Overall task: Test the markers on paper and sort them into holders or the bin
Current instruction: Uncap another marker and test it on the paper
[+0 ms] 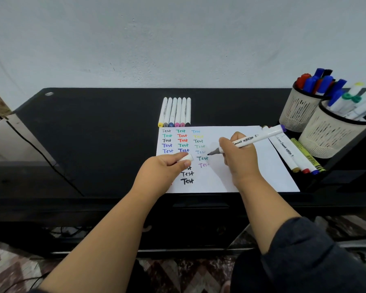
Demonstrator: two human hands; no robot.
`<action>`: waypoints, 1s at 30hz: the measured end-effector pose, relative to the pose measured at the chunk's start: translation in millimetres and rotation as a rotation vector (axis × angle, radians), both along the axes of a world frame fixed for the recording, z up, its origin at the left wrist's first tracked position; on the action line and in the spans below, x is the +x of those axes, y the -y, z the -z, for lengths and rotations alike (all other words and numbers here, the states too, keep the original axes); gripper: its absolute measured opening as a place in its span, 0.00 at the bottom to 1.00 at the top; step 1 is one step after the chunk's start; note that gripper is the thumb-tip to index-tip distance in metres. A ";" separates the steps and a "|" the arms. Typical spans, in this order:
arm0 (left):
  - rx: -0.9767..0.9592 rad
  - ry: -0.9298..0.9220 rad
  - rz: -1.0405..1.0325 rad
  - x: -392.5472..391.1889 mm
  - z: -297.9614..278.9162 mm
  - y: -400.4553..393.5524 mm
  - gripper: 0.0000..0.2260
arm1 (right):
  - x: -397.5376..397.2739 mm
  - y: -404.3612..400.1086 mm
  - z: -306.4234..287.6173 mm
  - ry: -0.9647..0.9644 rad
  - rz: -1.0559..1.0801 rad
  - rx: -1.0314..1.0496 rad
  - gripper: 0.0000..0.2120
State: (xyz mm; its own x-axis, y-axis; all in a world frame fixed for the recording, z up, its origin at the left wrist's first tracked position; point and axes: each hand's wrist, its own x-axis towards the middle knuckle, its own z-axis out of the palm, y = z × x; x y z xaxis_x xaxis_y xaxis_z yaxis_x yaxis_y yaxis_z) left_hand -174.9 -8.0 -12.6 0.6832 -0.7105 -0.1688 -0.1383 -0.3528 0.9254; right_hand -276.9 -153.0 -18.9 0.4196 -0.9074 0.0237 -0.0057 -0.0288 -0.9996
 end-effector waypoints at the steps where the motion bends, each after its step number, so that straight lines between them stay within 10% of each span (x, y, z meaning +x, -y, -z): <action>1: -0.013 -0.015 0.014 -0.7 -0.3 0.3 0.12 | -0.2 -0.5 -1.6 0.047 -0.016 0.020 0.18; 30: -0.101 -0.246 0.156 -6.2 -20.0 -6.2 0.05 | -6.1 -31.6 -20.6 0.078 -0.275 0.057 0.18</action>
State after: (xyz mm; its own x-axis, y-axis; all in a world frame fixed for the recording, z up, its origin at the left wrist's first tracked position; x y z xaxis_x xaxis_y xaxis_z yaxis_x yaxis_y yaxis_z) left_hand -181.1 -1.8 7.4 0.5117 -0.8253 -0.2388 0.0493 -0.2493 0.9672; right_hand -283.1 -121.4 1.7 0.6488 -0.7608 0.0180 0.0714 0.0374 -0.9967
